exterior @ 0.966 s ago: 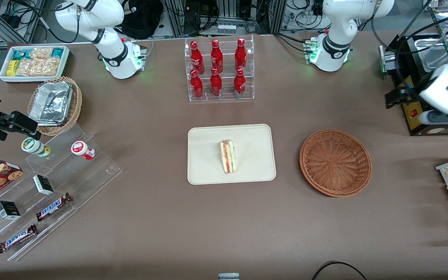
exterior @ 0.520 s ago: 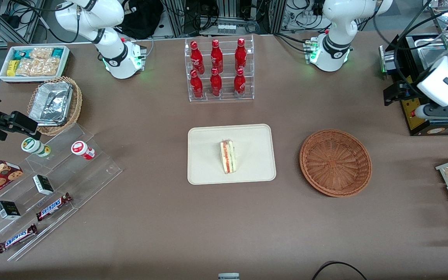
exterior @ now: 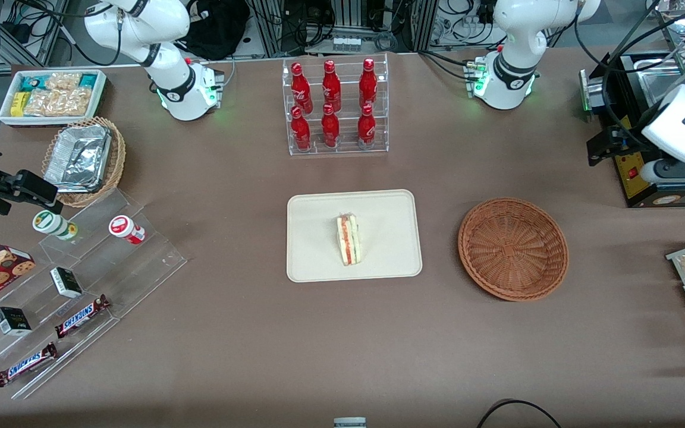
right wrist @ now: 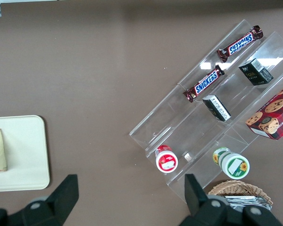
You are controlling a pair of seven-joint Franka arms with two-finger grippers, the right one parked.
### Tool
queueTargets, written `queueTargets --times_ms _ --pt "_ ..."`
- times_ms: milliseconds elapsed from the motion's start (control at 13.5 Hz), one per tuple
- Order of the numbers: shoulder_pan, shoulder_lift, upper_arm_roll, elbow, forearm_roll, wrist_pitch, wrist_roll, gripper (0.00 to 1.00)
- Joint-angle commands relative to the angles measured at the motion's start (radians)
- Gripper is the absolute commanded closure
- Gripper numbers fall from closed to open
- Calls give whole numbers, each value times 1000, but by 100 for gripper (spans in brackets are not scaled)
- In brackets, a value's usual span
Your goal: Place sandwich from basket to tray
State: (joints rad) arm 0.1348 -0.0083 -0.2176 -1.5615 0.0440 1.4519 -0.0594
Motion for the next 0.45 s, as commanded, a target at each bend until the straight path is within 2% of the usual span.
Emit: queueTargets --times_ms 0,372 --pt "-7 18 7 47 2 -8 -31 0" --pt "-1 7 15 41 33 -18 -68 0"
